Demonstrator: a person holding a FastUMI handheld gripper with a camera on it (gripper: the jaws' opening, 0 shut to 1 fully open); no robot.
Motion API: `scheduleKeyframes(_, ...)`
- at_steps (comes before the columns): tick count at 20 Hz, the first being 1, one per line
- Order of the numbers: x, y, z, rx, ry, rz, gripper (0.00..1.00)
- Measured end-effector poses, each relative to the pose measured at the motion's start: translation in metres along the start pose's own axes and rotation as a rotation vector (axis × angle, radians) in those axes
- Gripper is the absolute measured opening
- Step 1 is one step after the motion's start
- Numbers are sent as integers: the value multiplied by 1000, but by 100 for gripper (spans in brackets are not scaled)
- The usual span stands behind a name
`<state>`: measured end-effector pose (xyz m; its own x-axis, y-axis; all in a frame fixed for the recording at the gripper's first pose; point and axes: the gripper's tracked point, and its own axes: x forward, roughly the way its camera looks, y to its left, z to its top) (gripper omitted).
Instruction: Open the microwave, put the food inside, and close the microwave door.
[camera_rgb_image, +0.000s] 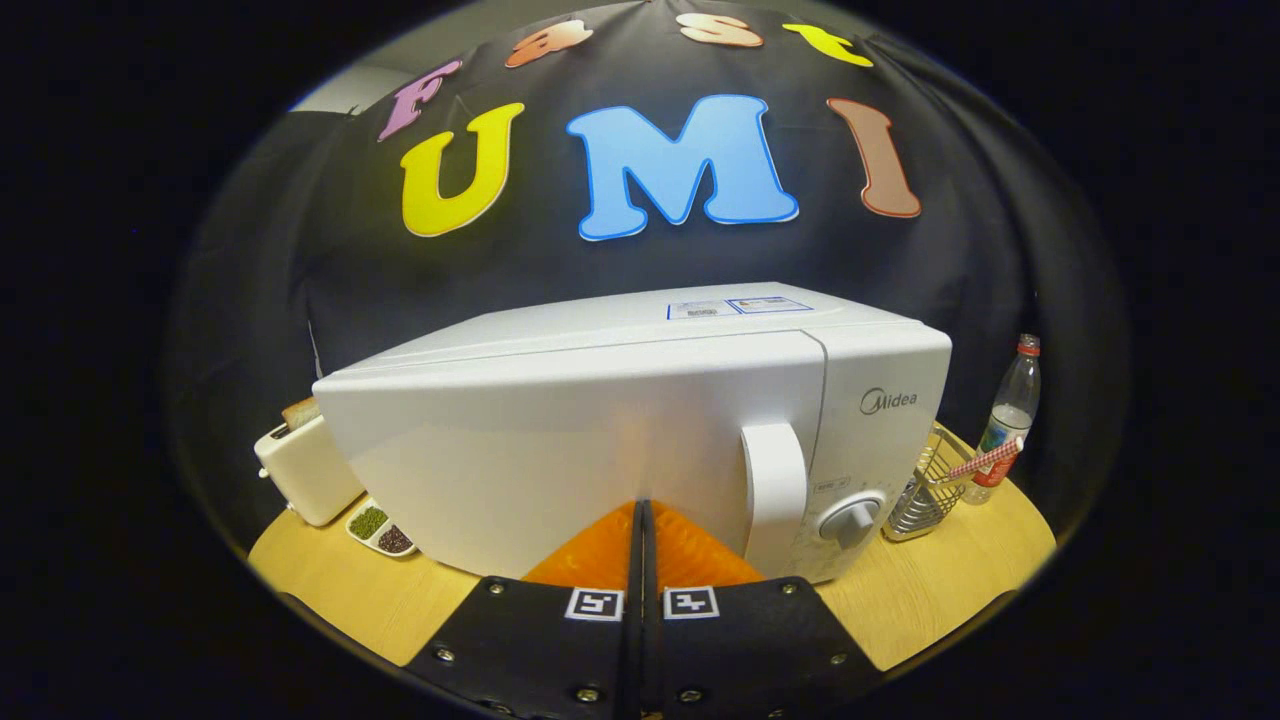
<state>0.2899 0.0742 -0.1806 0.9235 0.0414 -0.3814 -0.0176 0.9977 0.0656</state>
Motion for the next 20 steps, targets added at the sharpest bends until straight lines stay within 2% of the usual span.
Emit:
scheduleKeyframes(4, -27, 4, 15, -72, -54, 3, 1)
scheduleKeyframes(13, -130, 6, 49, -76, -200, -10, 1)
scheduleKeyframes(20, -203, -2, 48, -84, -250, -24, 1)
